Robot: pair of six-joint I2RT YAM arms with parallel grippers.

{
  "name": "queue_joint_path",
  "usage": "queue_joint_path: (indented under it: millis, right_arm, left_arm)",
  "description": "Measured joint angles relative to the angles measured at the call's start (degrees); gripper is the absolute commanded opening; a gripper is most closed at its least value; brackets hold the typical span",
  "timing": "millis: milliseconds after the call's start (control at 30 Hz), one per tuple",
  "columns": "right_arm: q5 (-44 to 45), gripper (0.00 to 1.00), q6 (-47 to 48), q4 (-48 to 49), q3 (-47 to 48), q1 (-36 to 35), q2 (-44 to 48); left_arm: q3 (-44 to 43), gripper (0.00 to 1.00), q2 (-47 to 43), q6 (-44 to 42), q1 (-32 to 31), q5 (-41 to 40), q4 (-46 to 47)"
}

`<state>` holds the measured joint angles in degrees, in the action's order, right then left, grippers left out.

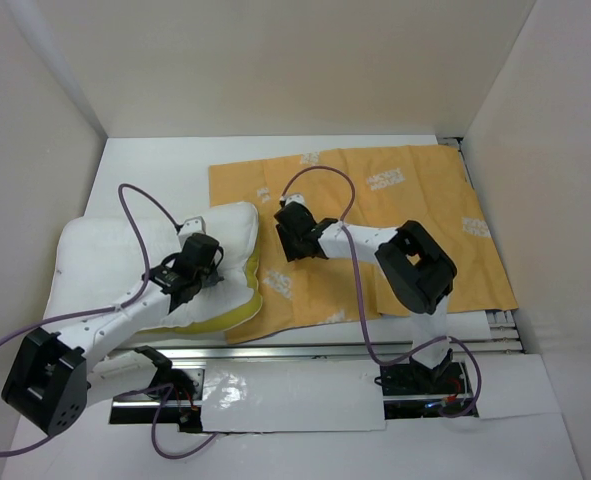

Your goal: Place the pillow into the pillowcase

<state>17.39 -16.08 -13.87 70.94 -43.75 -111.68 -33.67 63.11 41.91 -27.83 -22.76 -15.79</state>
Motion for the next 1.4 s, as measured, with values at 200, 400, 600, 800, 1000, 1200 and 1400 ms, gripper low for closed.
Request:
queue_joint_path:
  millis: [200, 400, 600, 800, 1000, 1200, 1400]
  right_arm:
    - [2.8, 0.03, -1.2, -1.2, -0.7, 1.2, 0.6]
    - [2.6, 0.0, -1.8, -2.3, -1.1, 1.2, 2.6]
    - [0.2, 0.0, -1.0, -3.3, -0.3, 0.9, 8.8]
    - [-4.7, 0.0, 0.3, -2.8, 0.9, 0.5, 14.0]
    - [-8.3, 0.0, 1.4, -2.8, 2.1, 0.4, 14.4]
    - [-10.1, 0.0, 2.5, -2.8, 1.7, 0.5, 18.4]
    - [-11.2, 0.0, 2.6, -2.1, 1.6, 0.7, 22.8]
  left_arm:
    - [-0.1, 0.0, 1.7, 0.6, 0.0, -0.6, 0.6]
    - [-0.1, 0.0, 1.7, 0.8, 0.0, -0.8, 0.5]
    - [-0.5, 0.0, 1.6, 0.5, 0.0, -1.0, 0.0]
    - [-1.6, 0.0, 1.1, -1.2, -2.3, -3.2, -1.3]
    - [-3.4, 0.0, -3.8, -7.4, -8.3, -7.0, -4.5]
    - [-8.0, 0.0, -5.2, -15.3, -10.4, -4.8, -3.0]
    - [-10.1, 0.0, -1.8, -18.1, -11.4, -3.9, -2.7]
